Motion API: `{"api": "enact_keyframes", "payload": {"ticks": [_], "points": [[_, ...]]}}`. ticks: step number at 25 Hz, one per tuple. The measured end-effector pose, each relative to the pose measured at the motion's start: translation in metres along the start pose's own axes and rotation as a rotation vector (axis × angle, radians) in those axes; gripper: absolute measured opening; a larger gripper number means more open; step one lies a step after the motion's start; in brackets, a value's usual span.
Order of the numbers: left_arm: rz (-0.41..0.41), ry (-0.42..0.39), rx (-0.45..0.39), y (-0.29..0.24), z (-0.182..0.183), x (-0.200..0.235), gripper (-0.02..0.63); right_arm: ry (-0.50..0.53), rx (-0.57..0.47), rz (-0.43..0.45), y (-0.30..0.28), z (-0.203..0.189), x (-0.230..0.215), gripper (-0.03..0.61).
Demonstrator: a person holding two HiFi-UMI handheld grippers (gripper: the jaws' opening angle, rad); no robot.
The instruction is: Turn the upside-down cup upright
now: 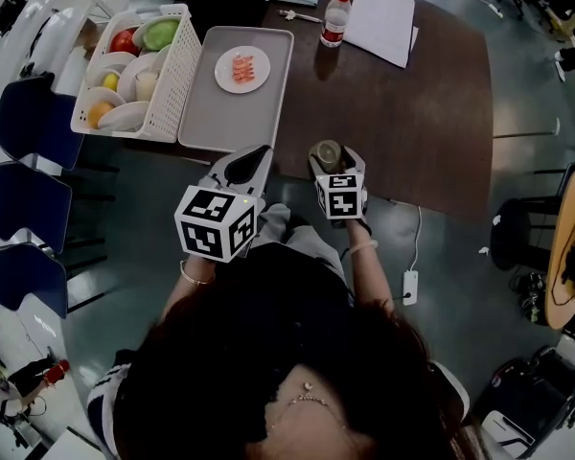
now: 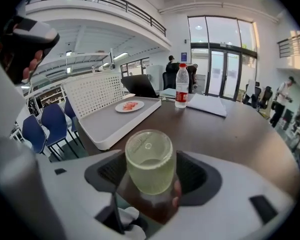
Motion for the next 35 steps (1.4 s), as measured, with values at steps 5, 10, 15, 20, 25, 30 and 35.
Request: {"api": "enact_keyframes", "payload": {"ticks": [5,10,15,20,25,30,35], "points": [[0.01,-0.002,0.003,0.002,-0.001,0.001,-0.005,-0.008,0.016,0.006,-0.007,-0.002,-0.002,0.298],[0.009,0.0,-0.001,0.002,-0.002,0.001,-0.005,-0.011,0.032,0.009,-0.008,-0.002,-0.002,0.299],[-0.069,-0.011,-0.044,0.004,0.005,-0.01,-0.005,-0.061,0.015,0.025,0.002,0.004,-0.006,0.301],[-0.057,-0.012,-0.026,0.001,0.001,-0.01,-0.005,-0.15,-0.037,0.067,0.019,0.017,-0.01,0.301],[-0.071,0.024,-0.034,0.0,0.0,-0.01,-0.005,-0.233,-0.098,0.097,0.039,0.033,-0.011,0.301],[-0.09,0.037,-0.048,0.001,0.004,-0.013,-0.005,-0.304,-0.174,0.145,0.062,0.052,-0.006,0.301],[-0.115,0.039,-0.07,0.002,0.009,-0.016,-0.005,-0.395,-0.261,0.205,0.086,0.075,-0.003,0.301]]}}
Point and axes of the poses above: the fingertips, and each gripper's own axes: y backward along the fingers, x to its left, z out of its top, the point moved 3 cm from there along y, backward along the fingers, and after that the axes turned 5 degrees about -x, right-handed, at the moved point
